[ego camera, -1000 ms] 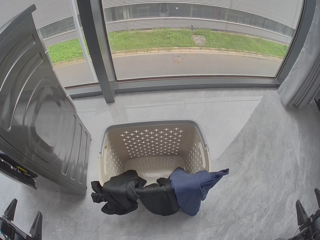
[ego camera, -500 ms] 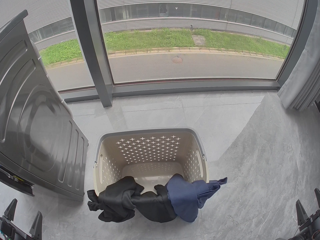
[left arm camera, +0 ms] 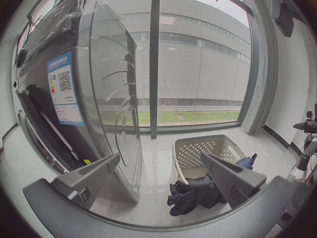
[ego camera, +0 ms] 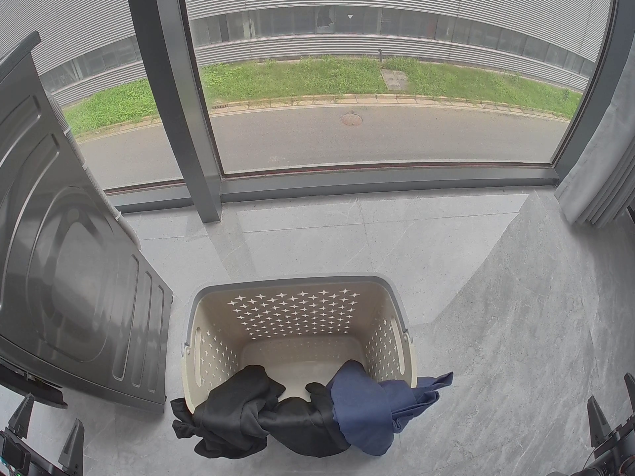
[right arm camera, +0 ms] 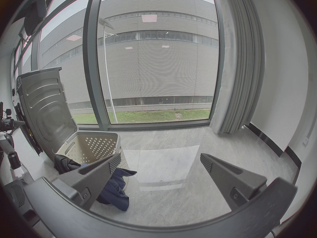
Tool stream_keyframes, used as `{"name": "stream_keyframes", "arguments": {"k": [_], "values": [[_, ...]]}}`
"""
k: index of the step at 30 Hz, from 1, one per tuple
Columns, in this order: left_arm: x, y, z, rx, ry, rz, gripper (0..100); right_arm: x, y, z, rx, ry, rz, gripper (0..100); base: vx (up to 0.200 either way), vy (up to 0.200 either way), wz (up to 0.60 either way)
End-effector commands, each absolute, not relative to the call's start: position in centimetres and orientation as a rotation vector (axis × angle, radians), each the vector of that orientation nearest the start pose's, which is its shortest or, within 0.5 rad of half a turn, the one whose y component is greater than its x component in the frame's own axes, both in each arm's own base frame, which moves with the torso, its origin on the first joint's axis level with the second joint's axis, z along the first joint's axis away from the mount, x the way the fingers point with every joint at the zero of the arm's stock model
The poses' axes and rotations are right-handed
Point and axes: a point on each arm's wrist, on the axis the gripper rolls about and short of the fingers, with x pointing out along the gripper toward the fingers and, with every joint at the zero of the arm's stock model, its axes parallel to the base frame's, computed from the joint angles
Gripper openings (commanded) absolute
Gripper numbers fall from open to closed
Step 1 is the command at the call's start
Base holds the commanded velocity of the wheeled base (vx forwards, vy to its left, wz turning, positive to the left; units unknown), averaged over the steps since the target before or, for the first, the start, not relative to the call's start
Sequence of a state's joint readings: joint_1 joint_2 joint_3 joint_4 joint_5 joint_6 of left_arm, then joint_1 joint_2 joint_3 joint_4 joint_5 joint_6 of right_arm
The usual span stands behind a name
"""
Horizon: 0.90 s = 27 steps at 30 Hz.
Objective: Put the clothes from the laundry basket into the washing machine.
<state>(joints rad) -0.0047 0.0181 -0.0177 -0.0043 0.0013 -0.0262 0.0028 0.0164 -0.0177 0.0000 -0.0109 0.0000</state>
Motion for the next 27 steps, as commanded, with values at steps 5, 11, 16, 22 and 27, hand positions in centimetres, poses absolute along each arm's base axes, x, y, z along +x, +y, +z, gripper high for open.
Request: {"name": "stream_keyframes", "arguments": {"k": [5,11,16,22,27], "values": [[-2.27,0.01,7.6,-0.025,-0.003,-0.003,100,-2.25,-0.03,7.56,0.0,0.005,-0.008,100,0.0,0.0,0.0],[-2.27,0.01,7.6,-0.026,-0.003,-0.003,100,-2.26,-0.03,7.55,0.0,0.003,-0.008,100,0.167,0.0,0.0],[-2.27,0.01,7.6,-0.025,-0.003,-0.003,100,-2.26,-0.03,7.55,0.0,0.003,-0.008,100,0.04,0.0,0.0],[-2.27,0.01,7.6,-0.026,-0.003,-0.003,100,-2.26,-0.03,7.55,0.0,0.003,-0.008,100,0.033,0.0,0.0],[-2.27,0.01,7.6,-0.025,-0.003,-0.003,100,-2.26,-0.03,7.55,0.0,0.003,-0.008,100,0.2,0.0,0.0]]}}
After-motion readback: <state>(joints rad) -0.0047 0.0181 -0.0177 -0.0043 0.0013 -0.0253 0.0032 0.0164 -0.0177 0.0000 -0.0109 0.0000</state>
